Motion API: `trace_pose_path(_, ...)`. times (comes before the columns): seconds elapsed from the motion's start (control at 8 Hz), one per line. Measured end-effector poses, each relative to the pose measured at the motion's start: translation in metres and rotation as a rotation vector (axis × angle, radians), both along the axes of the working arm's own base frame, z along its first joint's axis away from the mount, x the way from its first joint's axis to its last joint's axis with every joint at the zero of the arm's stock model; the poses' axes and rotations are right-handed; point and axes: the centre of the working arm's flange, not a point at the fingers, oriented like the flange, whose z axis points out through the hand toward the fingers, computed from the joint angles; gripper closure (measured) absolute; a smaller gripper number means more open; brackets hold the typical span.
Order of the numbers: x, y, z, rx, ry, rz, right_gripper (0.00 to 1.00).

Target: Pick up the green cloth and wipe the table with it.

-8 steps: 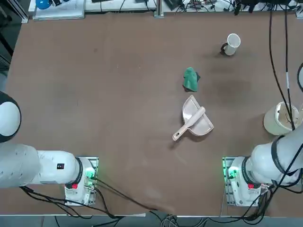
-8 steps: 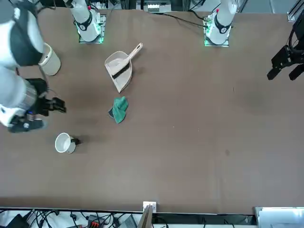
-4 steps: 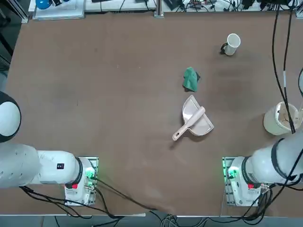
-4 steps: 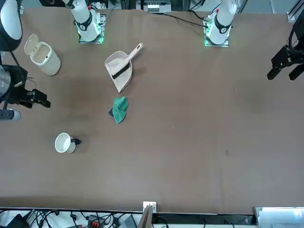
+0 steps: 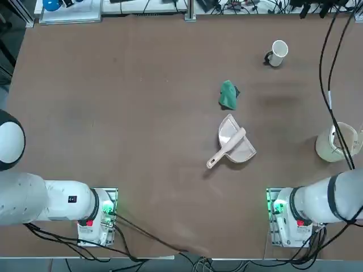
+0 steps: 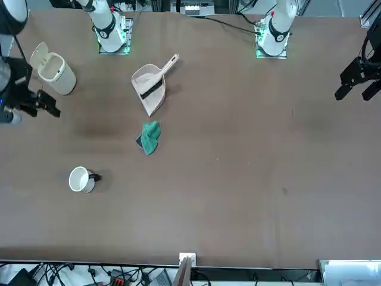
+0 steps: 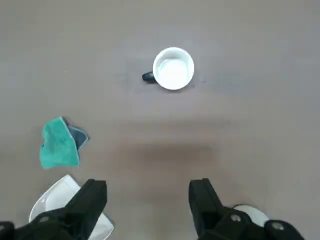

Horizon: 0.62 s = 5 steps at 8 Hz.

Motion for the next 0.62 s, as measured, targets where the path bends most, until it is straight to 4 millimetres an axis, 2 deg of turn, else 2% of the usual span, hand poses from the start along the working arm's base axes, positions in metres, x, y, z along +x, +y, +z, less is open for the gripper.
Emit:
trace_pose_path(0.25, -0.02, -0.002, 0.01, 0.012, -0.012, 0.004, 0.0)
trace_pose_path(0.62, -0.023, 0.001, 0.014, 0.038, -0.017, 0.009, 0.0)
